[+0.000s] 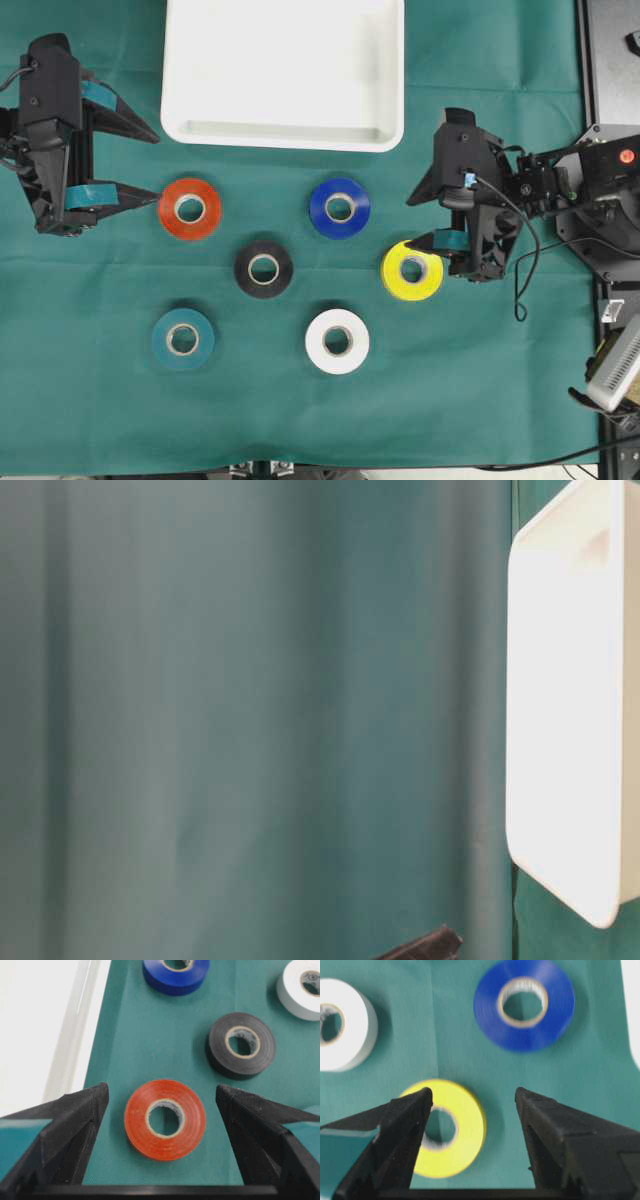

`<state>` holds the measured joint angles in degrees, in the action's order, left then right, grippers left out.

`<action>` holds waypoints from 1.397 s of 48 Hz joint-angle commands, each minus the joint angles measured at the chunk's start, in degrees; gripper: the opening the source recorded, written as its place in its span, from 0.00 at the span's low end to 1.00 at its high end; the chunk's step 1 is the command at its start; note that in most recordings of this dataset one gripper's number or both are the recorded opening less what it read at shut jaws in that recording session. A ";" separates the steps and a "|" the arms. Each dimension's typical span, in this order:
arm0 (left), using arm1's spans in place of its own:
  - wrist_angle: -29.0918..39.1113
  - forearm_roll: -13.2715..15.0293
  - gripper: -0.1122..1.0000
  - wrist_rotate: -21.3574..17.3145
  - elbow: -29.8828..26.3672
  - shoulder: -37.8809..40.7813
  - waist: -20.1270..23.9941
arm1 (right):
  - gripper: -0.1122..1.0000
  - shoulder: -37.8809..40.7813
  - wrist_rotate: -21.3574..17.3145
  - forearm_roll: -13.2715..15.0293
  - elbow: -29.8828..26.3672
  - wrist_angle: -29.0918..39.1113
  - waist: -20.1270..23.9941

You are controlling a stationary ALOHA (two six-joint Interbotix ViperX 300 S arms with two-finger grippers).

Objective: Put the tape alternately from left to right into the white case.
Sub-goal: 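Move the right gripper down over the yellow tape roll, then close the right gripper on the yellow tape roll's rim and lift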

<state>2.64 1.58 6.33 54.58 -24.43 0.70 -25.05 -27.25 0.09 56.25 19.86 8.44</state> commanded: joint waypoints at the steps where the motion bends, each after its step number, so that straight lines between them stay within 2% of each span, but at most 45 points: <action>1: -0.26 -0.09 0.78 0.00 -1.05 -0.35 0.18 | 0.77 -0.62 -0.97 -0.09 0.18 0.00 0.88; 16: -0.26 -0.09 0.78 0.00 -0.88 -0.35 0.97 | 0.78 2.02 -3.16 0.00 1.93 -0.44 1.58; 35: -0.26 -0.09 0.78 0.09 -0.62 -0.35 1.14 | 0.79 7.82 -3.78 0.09 0.70 -3.34 2.11; 47: -0.26 -0.09 0.78 0.09 -0.26 -0.35 1.14 | 0.80 12.04 -5.19 0.09 -0.62 -3.08 2.90; 67: -0.26 -0.09 0.78 0.09 0.09 -0.35 1.14 | 0.82 16.44 -5.27 0.09 -1.14 -2.99 3.25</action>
<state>2.64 1.58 6.33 55.11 -24.43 1.67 -8.96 -32.43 0.18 55.99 17.14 11.43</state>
